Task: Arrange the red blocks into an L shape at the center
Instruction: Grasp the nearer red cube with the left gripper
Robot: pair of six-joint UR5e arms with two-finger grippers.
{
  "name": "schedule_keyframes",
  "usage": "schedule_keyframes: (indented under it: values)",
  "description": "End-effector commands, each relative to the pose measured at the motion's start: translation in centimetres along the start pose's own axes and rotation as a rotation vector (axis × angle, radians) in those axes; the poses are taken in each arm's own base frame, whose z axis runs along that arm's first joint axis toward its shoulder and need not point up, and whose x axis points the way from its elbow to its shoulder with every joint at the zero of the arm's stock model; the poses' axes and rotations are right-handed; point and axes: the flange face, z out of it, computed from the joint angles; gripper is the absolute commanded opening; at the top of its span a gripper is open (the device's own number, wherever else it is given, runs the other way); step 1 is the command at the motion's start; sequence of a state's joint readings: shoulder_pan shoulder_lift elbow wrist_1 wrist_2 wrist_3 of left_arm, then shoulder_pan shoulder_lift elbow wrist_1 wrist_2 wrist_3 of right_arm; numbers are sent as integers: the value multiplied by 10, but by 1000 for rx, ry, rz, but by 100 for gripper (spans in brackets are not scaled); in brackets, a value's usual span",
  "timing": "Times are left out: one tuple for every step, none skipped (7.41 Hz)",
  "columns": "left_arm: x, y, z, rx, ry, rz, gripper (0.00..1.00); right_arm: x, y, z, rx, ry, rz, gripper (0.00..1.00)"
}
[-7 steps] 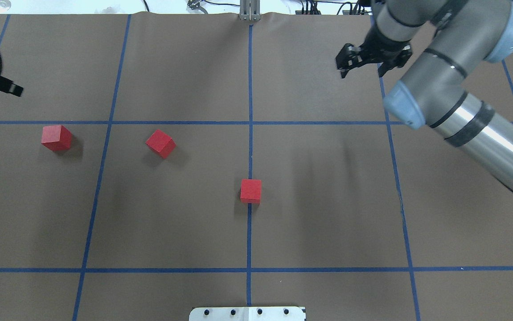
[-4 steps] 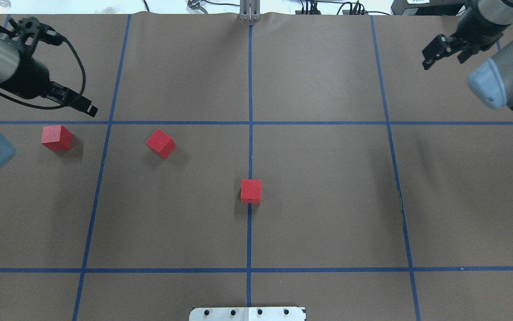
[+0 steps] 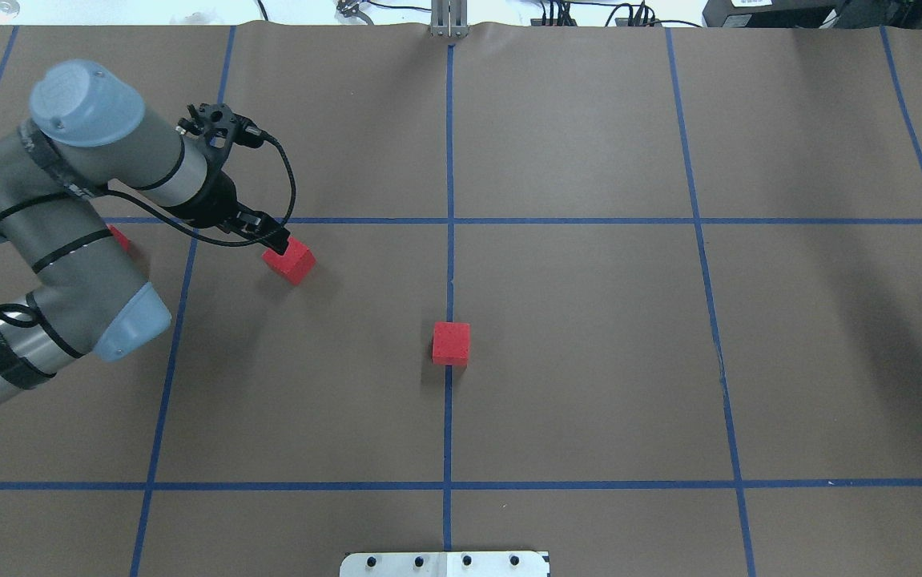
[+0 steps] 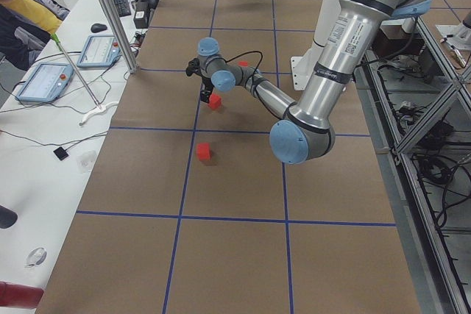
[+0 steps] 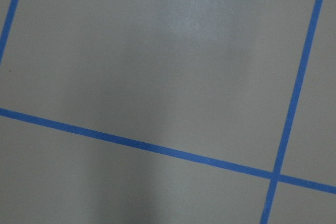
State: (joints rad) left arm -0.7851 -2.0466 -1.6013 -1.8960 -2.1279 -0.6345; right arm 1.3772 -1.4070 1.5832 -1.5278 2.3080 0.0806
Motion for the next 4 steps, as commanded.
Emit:
schedule_keyframes:
  values:
    - [21, -14, 33, -13, -37, -4, 100, 4, 4, 2, -3, 0, 10, 99]
    - [20, -11, 38, -11, -54, -1, 100, 3, 3, 1, -2, 0, 10, 99]
    - [19, -12, 39, 5, -76, 6, 99, 2, 2, 0, 0, 0, 11, 99]
    - [17, -10, 41, 0, -84, 11, 99, 2, 2, 0, 0, 0, 12, 99]
